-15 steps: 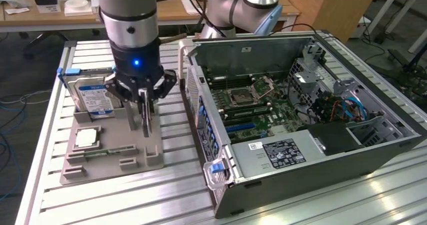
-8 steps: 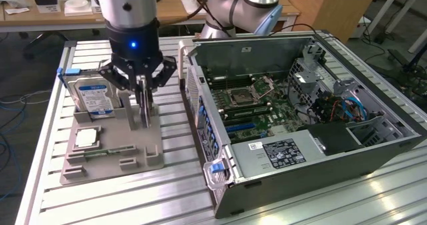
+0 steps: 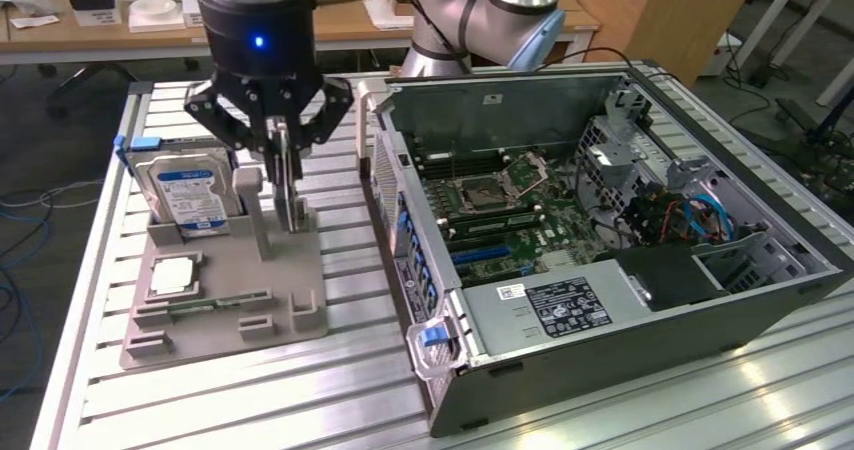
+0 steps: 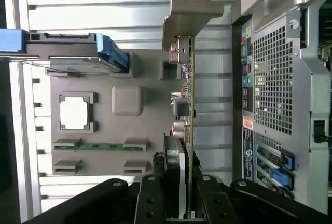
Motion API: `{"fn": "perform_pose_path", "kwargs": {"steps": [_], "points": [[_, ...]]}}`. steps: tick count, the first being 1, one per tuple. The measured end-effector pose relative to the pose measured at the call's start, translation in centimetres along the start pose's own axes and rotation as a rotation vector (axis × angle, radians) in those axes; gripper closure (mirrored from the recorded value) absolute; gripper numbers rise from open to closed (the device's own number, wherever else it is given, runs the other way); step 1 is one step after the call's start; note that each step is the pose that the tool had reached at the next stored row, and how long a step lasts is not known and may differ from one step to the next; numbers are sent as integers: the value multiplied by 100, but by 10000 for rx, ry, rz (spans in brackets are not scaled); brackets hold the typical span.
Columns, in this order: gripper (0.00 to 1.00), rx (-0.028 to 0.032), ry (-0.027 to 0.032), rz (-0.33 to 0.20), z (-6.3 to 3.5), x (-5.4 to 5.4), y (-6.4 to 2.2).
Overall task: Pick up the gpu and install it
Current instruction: 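Pick up the gpu and move the gpu toward the slot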
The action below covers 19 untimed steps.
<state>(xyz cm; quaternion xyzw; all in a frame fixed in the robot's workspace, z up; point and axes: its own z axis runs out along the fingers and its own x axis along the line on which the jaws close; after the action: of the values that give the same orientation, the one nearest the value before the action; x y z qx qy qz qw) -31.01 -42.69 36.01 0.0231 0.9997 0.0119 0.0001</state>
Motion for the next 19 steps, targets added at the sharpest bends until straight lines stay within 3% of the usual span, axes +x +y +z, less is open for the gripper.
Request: {"fn": "perform_pose_path", "kwargs": {"steps": [10,15,19], "points": [[72,-10,2,-6,-451,0,11],[72,-12,28,-243,-486,0,17],[72,-12,-56,-249,-506,8,18]]}}
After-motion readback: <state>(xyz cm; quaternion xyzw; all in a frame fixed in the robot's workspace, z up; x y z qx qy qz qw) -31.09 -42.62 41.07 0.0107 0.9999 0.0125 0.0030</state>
